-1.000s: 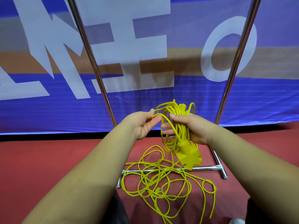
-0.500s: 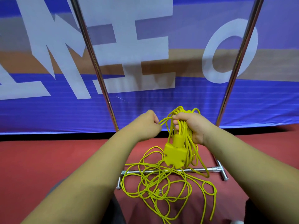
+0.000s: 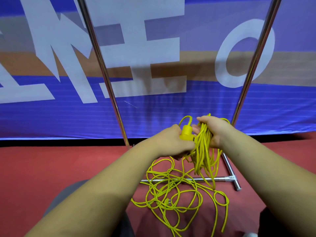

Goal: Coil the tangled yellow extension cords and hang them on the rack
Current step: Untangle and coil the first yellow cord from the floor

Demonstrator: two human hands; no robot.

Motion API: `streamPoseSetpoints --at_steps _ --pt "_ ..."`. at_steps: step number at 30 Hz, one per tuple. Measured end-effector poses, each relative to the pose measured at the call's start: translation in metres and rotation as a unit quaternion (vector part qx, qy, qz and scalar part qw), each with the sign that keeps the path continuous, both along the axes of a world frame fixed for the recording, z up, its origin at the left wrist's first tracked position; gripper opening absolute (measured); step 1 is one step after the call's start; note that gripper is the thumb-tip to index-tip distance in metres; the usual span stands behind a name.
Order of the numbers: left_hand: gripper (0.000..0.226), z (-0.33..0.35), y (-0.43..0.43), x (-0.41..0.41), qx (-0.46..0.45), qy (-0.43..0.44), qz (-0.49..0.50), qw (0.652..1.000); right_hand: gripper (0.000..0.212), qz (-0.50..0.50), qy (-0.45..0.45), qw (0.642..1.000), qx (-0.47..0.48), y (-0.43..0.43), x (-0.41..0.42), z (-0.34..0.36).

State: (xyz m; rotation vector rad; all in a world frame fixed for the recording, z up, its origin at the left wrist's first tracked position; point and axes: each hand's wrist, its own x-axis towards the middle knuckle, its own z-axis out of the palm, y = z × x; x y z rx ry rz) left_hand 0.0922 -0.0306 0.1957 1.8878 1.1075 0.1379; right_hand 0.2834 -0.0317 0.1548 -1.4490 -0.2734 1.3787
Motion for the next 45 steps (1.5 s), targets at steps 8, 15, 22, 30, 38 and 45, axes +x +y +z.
streamPoseSetpoints --at_steps 8,15,22,30,38,45 --pt "0.071 0.018 0.030 -0.018 -0.390 -0.086 0.095 0.912 0.014 0.138 -0.139 0.981 0.014 -0.014 -0.007 -0.004" --pt "0.061 0.010 0.052 -0.025 -0.478 -0.091 0.097 0.868 0.030 0.271 -0.014 0.961 0.051 -0.019 -0.026 0.003" --pt "0.105 0.002 0.062 -0.023 -0.371 -0.183 0.234 0.880 0.027 0.217 0.085 0.972 0.009 -0.015 -0.030 0.008" --pt "0.121 -0.014 0.073 -0.031 0.384 0.115 -0.208 0.892 0.019 0.286 0.125 0.950 0.025 -0.016 -0.023 0.010" --pt "0.071 0.007 0.082 -0.037 0.352 0.105 -0.173 0.914 0.022 0.350 0.093 0.932 0.015 -0.021 -0.023 0.025" --pt "0.044 0.019 0.101 -0.076 0.286 0.157 -0.065 0.943 0.042 0.382 -0.043 0.923 0.035 -0.026 -0.018 0.027"
